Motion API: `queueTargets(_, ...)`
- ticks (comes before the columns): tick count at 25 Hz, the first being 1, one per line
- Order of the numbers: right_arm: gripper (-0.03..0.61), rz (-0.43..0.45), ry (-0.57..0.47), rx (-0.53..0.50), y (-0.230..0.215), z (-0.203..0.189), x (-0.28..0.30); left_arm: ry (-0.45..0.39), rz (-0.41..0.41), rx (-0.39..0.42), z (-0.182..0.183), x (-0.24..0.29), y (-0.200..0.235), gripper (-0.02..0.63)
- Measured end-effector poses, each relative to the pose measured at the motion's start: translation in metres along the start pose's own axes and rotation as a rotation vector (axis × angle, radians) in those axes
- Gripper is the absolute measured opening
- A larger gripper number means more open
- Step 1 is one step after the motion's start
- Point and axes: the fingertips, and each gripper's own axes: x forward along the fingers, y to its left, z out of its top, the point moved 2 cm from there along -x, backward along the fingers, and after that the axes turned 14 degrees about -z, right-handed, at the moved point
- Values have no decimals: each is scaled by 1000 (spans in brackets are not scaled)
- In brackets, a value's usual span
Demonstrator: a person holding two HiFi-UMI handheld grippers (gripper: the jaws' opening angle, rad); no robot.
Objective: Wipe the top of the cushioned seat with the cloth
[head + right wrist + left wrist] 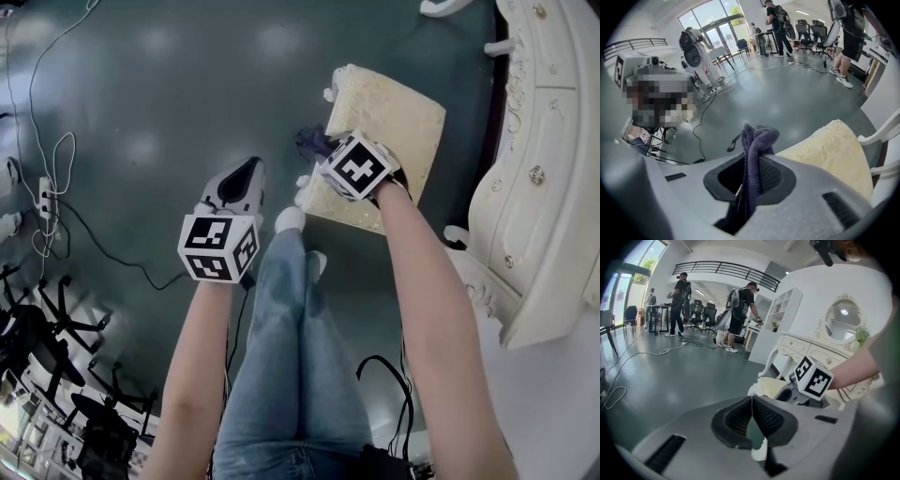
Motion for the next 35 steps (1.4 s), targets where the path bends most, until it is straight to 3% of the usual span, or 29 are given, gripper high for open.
queueTargets(26, 37, 55, -32, 14, 97, -42, -11, -43, 2, -19, -35, -41, -30, 5)
queueTargets(35, 37, 38, -17, -28, 123, -61, -18, -34, -1, -22, -51, -53, -44, 5)
